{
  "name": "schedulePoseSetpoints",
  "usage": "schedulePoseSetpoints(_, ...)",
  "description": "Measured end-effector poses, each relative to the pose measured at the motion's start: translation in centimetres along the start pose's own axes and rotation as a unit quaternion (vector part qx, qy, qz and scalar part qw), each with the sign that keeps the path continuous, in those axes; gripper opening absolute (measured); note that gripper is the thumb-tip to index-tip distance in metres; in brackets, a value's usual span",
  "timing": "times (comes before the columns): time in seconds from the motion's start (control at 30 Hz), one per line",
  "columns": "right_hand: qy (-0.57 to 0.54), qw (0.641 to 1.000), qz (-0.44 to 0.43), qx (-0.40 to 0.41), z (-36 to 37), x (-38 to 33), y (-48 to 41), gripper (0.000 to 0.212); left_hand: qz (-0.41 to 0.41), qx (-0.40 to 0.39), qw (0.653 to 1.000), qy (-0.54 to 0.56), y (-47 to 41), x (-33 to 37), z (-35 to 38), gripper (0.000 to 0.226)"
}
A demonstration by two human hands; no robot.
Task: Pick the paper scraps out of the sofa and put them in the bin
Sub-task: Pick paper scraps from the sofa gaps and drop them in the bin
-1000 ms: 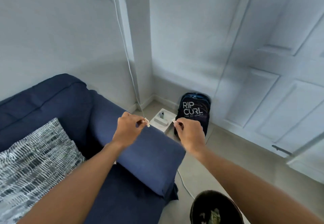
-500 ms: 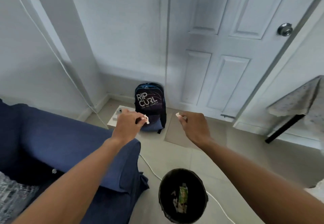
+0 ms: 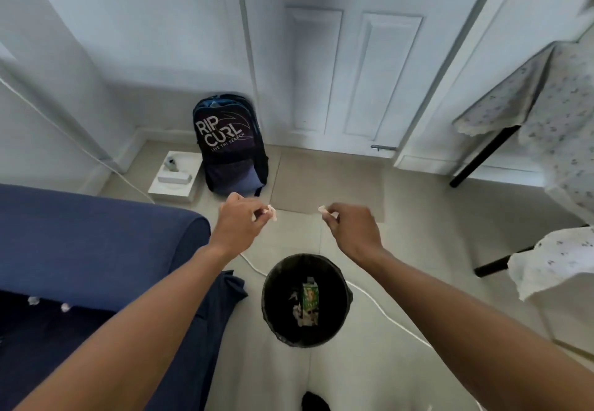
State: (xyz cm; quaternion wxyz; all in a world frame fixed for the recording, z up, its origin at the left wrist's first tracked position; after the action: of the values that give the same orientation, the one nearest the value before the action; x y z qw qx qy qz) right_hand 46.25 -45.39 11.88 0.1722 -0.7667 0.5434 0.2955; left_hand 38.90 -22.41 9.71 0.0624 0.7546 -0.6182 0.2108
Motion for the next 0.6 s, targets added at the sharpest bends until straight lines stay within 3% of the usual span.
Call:
schedulePoseSetpoints(0.13,-0.005,0.999,0.035,-0.024,3.2,4.1,1.3,0.026,0.001,-0.044,0.999,0.004,1.4,-1.3,5.0,0.021)
schedulePoseSetpoints(0.37,0.022,0.992,0.077,-0.096,8.1,9.3,3.6,0.023,-0.017,-0.078,0.997,0.014,4.7,-2.2,11.0,0.008)
schedulePoseSetpoints(0.6,0.095,0.972,0.096,-0.190,10.8,11.3,4.3,0.027,-0.045,-0.097,0.994,0.021,6.0,-2.4,13.7,0.011)
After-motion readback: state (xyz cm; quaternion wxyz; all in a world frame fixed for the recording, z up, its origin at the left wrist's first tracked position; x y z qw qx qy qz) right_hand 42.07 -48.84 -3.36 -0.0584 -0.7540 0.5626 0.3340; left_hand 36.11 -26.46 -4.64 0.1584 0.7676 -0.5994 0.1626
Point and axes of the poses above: each hand's wrist, its own y-axis away from the middle knuckle, its own z-axis out of the palm, x = y × z, the point moved 2 cm from there along -y, towards the middle knuckle, and after that the axes turned 7 degrees about -y, right-handed, at the moved point
